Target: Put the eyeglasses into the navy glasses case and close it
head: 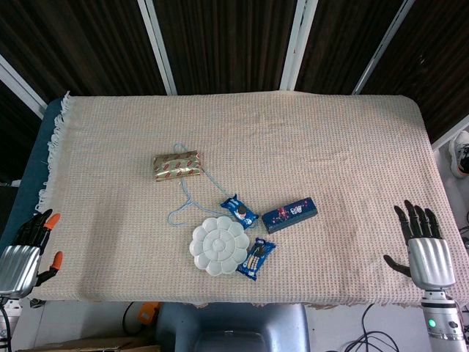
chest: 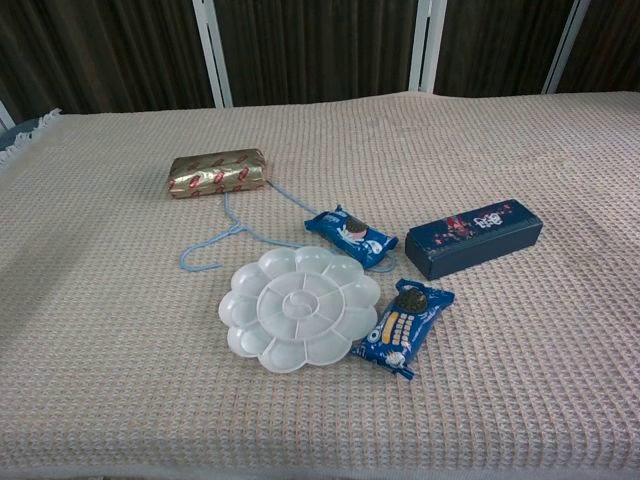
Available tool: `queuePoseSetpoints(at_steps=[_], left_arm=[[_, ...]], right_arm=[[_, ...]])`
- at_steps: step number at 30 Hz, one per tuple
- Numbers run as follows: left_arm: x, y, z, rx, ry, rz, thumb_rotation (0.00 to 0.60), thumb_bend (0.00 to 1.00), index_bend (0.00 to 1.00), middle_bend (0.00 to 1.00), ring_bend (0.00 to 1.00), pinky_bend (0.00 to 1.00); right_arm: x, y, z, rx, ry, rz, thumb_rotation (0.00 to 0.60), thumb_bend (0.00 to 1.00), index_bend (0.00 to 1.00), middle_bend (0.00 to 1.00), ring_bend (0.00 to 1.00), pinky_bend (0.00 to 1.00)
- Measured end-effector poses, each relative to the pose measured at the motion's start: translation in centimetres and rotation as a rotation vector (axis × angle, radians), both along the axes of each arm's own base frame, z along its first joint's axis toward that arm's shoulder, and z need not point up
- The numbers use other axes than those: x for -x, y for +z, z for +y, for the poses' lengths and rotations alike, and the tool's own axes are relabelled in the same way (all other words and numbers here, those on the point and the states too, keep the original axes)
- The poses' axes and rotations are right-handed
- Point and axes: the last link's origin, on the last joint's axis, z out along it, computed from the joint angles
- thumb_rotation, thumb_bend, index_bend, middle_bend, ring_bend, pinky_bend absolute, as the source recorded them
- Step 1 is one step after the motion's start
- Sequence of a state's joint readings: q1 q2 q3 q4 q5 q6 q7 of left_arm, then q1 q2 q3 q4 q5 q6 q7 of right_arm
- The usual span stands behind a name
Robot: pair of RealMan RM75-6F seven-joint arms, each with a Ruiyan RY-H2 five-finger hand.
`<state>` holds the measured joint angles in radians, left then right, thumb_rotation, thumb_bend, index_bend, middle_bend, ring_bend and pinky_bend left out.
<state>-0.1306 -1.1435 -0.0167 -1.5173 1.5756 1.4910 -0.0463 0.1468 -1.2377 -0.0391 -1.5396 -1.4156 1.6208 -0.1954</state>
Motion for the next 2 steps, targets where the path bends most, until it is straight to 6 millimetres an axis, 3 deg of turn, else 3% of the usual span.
queuePoseSetpoints(at_steps=[2], left_arm=[[0.01, 0.01, -0.09, 0.005, 0.002, 0.005, 0.6, 0.44, 0.0, 0.0, 0.0, 0.12]], right_arm=[[0.07, 0.13, 0.16, -0.001, 0.003, 0.011, 0.6, 0.21, 0.09, 0.0, 0.0, 0.0]])
